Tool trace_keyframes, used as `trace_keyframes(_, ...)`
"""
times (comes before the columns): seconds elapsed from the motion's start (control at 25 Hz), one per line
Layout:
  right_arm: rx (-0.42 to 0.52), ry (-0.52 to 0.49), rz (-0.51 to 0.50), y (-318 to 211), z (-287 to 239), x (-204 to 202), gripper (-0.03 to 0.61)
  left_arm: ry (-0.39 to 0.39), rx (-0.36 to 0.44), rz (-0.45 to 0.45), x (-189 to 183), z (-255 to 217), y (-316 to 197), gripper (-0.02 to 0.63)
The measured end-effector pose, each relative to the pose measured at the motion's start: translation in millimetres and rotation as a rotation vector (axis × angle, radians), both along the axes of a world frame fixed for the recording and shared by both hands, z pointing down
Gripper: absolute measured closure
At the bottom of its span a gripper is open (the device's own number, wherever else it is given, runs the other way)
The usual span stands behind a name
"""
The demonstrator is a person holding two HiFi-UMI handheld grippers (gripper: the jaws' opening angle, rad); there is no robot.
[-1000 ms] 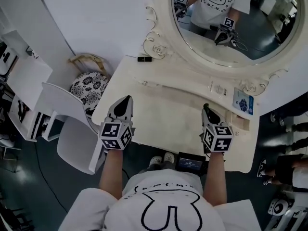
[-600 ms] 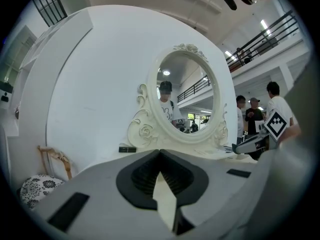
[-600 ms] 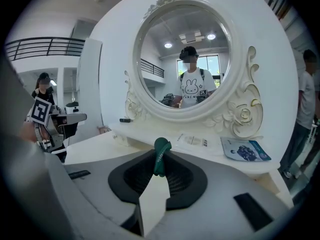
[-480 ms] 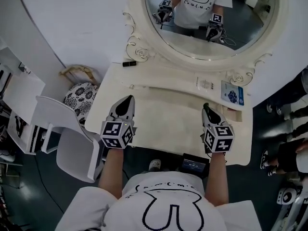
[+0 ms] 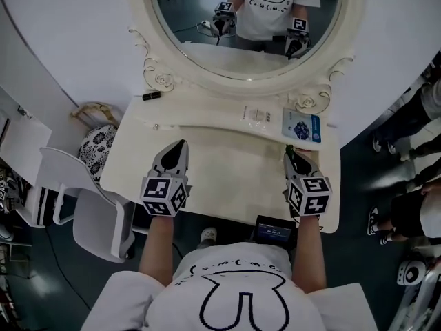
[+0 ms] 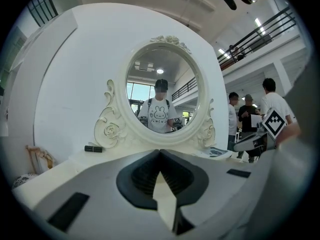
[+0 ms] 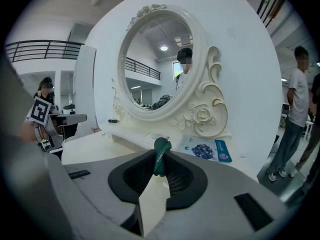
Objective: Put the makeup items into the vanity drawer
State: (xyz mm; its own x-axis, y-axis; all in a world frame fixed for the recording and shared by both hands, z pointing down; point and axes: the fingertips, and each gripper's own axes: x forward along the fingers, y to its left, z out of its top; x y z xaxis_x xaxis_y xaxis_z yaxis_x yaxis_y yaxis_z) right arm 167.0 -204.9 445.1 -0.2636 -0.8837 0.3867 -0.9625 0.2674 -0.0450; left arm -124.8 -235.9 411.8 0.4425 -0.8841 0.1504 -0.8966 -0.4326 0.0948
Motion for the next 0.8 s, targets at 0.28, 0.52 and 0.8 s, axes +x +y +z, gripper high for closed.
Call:
trace_keyframes(0.28, 0.001, -0.005, 0.021, 6.4, 3.0, 55.3, 0.509, -0.001, 0.003, -0.008, 45.1, 2.3, 4.6, 0.600)
trace_keyframes(0.52, 0.008, 0.001, 0.024, 3.6, 4.1, 81.6, 0.507, 0.002, -0.010, -0.029, 66.4, 9.3, 6.6, 0.600)
trace_keyframes(0.8, -0.057, 0.007, -0.002, -4.6, 29.8, 88.4, 0.489, -0.007, -0.040, -0.048, 76.4, 23.6, 0.2, 0.600)
